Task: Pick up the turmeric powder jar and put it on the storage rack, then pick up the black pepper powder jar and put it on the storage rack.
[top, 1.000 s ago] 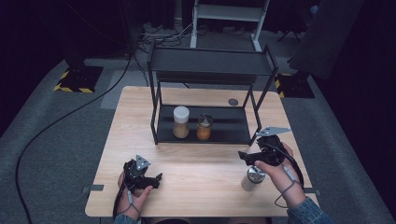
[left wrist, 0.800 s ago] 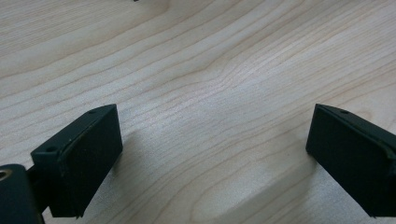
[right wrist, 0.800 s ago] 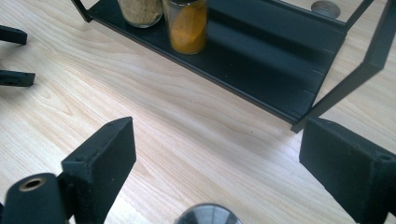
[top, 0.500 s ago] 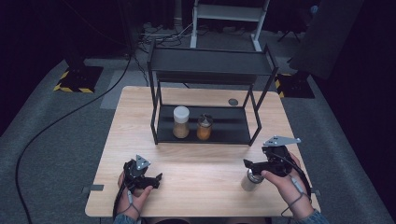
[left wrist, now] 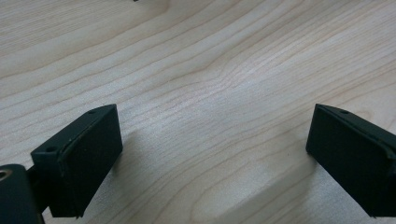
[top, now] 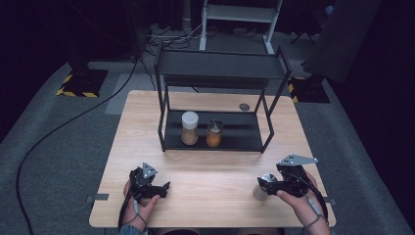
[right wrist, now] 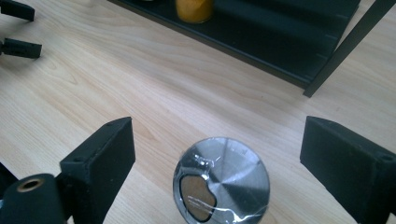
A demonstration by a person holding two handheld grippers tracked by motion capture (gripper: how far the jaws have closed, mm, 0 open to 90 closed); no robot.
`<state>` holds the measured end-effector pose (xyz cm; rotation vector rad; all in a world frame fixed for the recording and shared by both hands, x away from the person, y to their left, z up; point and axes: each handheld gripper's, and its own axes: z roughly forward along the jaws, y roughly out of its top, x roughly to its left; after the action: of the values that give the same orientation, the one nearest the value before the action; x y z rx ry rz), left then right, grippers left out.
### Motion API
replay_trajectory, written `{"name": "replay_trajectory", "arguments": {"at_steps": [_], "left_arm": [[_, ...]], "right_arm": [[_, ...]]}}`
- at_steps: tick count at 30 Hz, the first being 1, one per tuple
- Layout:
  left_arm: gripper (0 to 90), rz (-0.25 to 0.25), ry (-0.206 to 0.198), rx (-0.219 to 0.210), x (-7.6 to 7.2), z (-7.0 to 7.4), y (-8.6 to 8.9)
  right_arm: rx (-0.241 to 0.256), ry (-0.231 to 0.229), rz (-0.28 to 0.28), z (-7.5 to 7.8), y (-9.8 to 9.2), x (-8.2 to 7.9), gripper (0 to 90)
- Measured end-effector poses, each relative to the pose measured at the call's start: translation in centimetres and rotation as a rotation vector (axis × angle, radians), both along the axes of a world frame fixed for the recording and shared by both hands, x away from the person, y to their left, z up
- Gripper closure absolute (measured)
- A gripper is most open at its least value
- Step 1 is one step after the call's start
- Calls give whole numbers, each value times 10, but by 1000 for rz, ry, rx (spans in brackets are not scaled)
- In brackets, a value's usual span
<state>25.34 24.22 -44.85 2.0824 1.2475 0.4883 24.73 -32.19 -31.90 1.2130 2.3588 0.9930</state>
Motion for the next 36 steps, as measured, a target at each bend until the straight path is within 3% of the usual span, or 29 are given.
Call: {"name": "replay_trajectory", "arguments": {"at_steps": [18,36], "left_arm": [[35,-4,0,0,0,0,0],[34,-5,-1,-1,0,0,0]], "right_arm": [[-25,49,-13,-35,0,-2,99],[-57,58,-12,-62,2,4,143]]}}
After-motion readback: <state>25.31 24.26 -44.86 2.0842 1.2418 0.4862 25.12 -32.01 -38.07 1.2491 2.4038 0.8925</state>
